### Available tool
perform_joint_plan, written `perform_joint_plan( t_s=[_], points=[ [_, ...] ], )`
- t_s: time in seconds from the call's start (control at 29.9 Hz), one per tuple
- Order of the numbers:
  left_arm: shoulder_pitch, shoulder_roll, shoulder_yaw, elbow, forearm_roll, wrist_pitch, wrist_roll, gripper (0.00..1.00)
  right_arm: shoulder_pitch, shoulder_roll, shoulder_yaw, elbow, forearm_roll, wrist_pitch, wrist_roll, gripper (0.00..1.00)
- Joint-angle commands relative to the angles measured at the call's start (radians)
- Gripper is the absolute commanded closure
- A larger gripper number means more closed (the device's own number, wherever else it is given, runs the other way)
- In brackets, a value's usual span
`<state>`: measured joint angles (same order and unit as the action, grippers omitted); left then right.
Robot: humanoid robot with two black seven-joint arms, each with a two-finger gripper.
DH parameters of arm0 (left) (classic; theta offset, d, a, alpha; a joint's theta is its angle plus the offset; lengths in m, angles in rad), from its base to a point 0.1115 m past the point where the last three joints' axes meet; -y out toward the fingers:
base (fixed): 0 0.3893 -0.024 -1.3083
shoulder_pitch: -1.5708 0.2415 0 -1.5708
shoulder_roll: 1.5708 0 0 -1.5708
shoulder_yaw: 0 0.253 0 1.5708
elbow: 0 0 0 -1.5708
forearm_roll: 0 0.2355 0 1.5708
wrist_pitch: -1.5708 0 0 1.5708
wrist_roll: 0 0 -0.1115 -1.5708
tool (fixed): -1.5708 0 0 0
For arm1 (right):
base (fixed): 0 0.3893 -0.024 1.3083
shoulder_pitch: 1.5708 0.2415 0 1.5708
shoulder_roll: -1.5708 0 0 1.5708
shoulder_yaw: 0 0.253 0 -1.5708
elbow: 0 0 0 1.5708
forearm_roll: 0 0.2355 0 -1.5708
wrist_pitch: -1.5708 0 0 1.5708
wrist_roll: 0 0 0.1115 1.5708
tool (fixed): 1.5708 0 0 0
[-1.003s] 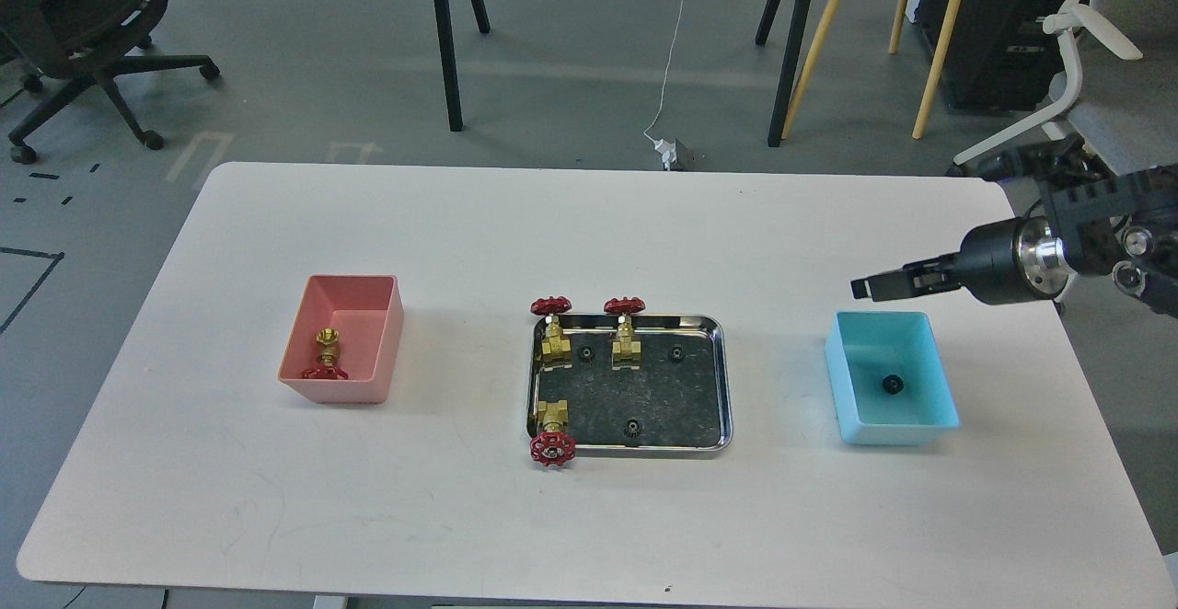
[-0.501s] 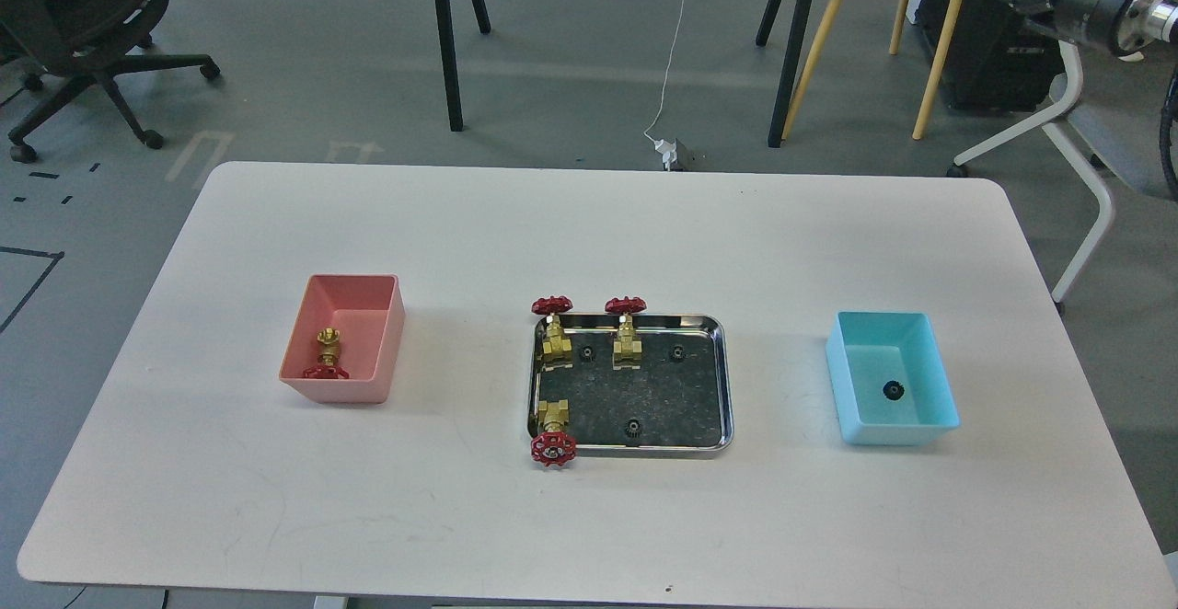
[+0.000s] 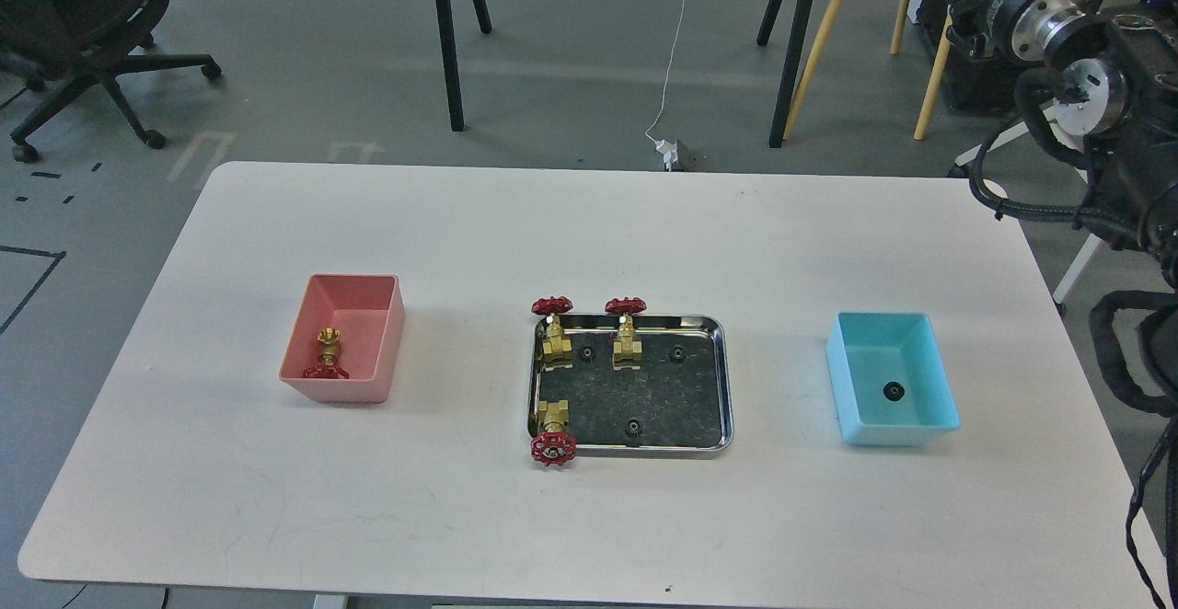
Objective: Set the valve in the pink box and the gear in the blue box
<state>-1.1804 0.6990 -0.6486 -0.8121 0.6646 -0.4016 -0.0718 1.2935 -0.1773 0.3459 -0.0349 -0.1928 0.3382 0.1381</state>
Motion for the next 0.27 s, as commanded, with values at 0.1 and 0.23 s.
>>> perform_joint_plan(
  t_s=[0.1,0.23],
  points=[
    [-0.027,-0.225,0.029,0.26,0.056,0.086,-0.042,0.04,-0.011,0.016,-0.024,0.004,0.003,0.002,0.008,0.03],
    [-0.048,-0.253,0.032,0.281,0.012,0.081,-0.04,0.04,0.01,0.041,-0.024,0.006,0.006,0.001,0.008,0.01]
  ],
)
